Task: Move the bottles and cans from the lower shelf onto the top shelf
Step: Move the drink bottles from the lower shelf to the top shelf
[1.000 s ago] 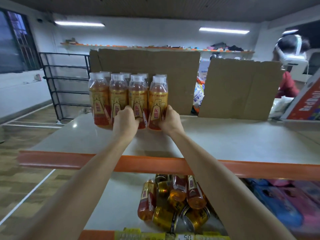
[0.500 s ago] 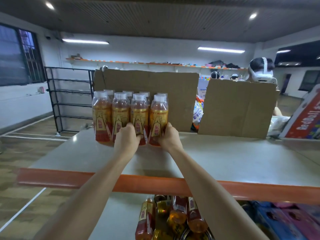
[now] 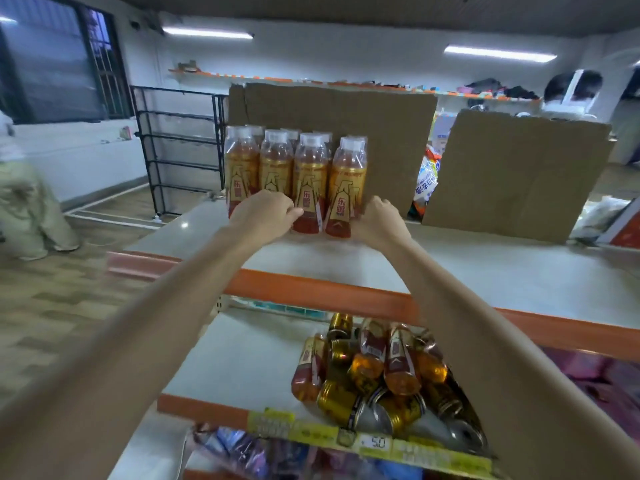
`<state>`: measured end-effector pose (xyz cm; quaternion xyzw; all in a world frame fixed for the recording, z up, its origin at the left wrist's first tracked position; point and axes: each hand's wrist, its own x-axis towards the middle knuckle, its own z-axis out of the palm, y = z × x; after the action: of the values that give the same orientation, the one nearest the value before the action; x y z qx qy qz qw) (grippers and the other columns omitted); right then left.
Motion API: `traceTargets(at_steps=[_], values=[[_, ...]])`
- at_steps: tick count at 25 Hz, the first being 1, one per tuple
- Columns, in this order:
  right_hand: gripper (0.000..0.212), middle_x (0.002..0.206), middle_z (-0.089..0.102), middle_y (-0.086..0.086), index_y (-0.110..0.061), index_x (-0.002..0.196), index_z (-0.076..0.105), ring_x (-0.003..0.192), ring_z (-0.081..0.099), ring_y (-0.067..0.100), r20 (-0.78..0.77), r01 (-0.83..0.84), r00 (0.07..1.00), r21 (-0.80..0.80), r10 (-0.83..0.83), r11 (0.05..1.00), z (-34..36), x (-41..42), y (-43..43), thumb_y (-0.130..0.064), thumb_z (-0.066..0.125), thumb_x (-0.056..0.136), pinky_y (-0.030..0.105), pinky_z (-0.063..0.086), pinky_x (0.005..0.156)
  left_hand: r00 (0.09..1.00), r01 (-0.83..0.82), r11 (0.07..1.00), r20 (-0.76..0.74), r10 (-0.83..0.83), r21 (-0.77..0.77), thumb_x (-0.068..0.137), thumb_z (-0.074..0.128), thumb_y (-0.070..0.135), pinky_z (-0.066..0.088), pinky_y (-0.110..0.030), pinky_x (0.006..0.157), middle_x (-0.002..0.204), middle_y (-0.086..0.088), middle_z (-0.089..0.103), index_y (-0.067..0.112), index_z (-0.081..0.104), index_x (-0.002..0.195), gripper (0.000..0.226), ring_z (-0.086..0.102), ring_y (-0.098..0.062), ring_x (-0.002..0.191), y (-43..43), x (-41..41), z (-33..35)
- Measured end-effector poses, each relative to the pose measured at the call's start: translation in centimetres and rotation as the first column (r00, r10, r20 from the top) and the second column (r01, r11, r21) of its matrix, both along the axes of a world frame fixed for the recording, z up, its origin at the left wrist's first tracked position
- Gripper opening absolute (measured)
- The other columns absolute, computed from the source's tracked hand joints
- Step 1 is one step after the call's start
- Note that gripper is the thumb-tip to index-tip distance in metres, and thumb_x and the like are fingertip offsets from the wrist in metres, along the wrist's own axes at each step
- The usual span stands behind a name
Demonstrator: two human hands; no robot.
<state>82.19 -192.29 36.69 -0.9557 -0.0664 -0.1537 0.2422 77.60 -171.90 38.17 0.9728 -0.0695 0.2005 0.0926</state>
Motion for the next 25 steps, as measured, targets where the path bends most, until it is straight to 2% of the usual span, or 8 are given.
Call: traceTargets(at_steps=[2, 4, 8, 13, 16, 19, 23, 25], values=[[0.024, 0.100, 0.051, 0.013, -0.004, 0.092, 0.049, 0.094, 0.050, 0.029, 0.010, -0.014, 1.000, -0.051, 0.014, 0.999, 0.9, -2.0, -0.1, -0.027, 0.049, 0.093, 0.032, 0.038, 0.068, 1.000, 0.000, 1.000, -0.031, 0.000, 0.012, 0.105, 0.036, 0.038, 0.046, -0.033, 0.064, 0.073, -0.009, 0.062, 0.006, 0.063, 0.085, 0.046, 0.063, -0.027, 0.073, 0.9, -0.9, 0.3], [0.023, 0.091, 0.051, 0.009, -0.008, 0.079, 0.042, 0.077, 0.050, 0.027, 0.032, -0.017, 0.999, -0.111, 0.020, 0.994, 1.8, -4.0, 0.1, -0.022, 0.046, 0.098, 0.030, 0.033, 0.053, 0.999, 0.007, 1.000, -0.034, -0.006, 0.028, 0.105, 0.034, 0.038, 0.046, -0.035, 0.067, 0.078, -0.011, 0.064, 0.005, 0.063, 0.088, 0.047, 0.062, -0.029, 0.075, 1.8, -1.5, 0.4], [0.024, 0.076, 0.052, 0.007, -0.005, 0.082, 0.047, 0.056, 0.047, 0.018, 0.055, 0.012, 0.998, -0.177, -0.002, 0.984, 3.1, -8.0, 1.7, -0.015, 0.038, 0.101, 0.025, 0.030, 0.045, 0.998, 0.059, 0.995, -0.021, -0.058, 0.076, 0.105, 0.032, 0.039, 0.050, -0.045, 0.078, 0.085, -0.012, 0.061, 0.003, 0.057, 0.090, 0.046, 0.059, -0.029, 0.081, 3.2, -3.1, 0.6], [0.024, 0.089, 0.061, 0.013, -0.001, 0.096, 0.060, 0.074, 0.059, 0.029, 0.081, 0.044, 0.997, -0.286, -0.022, 0.957, 2.0, -13.0, 4.5, -0.011, 0.039, 0.099, 0.028, 0.039, 0.051, 0.989, 0.148, 0.985, -0.002, -0.148, 0.085, 0.106, 0.030, 0.034, 0.044, -0.040, 0.074, 0.082, -0.012, 0.055, 0.008, 0.053, 0.086, 0.040, 0.054, -0.030, 0.080, 5.1, -7.1, 0.2], [0.017, 0.083, 0.062, 0.014, -0.002, 0.085, 0.055, 0.064, 0.057, 0.025, 0.072, 0.047, 0.997, -0.283, -0.027, 0.958, 1.1, -15.5, 5.2, -0.003, 0.042, 0.095, 0.026, 0.039, 0.050, 0.983, 0.185, 0.981, -0.021, -0.184, 0.065, 0.106, 0.032, 0.029, 0.040, -0.036, 0.071, 0.073, -0.011, 0.051, 0.003, 0.055, 0.082, 0.043, 0.052, -0.029, 0.076, 5.6, -9.3, -0.6], [0.015, 0.088, 0.066, 0.019, -0.002, 0.081, 0.054, 0.072, 0.061, 0.030, 0.068, 0.032, 0.998, -0.297, -0.012, 0.954, 0.2, -17.6, 5.9, 0.000, 0.044, 0.092, 0.031, 0.045, 0.053, 0.982, 0.190, 0.982, -0.020, -0.190, 0.016, 0.104, 0.035, 0.032, 0.040, -0.035, 0.072, 0.076, -0.010, 0.053, 0.011, 0.050, 0.073, 0.041, 0.054, -0.029, 0.078, 6.4, -11.1, -2.1], [0.022, 0.104, 0.067, 0.020, 0.003, 0.104, 0.064, 0.091, 0.066, 0.034, 0.157, 0.007, 0.987, -0.279, 0.038, 0.960, -1.3, -19.8, 6.0, 0.000, 0.047, 0.089, 0.046, 0.058, 0.078, 0.970, 0.241, 0.969, -0.023, -0.243, -0.056, 0.105, 0.035, 0.030, 0.037, -0.034, 0.071, 0.071, -0.006, 0.050, 0.012, 0.045, 0.067, 0.043, 0.050, -0.026, 0.074, 5.8, -13.8, -3.2], [0.023, 0.097, 0.069, 0.018, 0.000, 0.101, 0.066, 0.083, 0.067, 0.033, 0.191, -0.026, 0.978, -0.294, 0.086, 0.955, -2.5, -21.0, 6.0, -0.003, 0.047, 0.088, 0.046, 0.059, 0.073, 0.958, 0.287, 0.957, 0.017, -0.286, -0.033, 0.104, 0.034, 0.030, 0.037, -0.034, 0.071, 0.075, -0.007, 0.052, 0.012, 0.046, 0.069, 0.042, 0.051, -0.025, 0.076, 4.8, -15.0, -4.0]])
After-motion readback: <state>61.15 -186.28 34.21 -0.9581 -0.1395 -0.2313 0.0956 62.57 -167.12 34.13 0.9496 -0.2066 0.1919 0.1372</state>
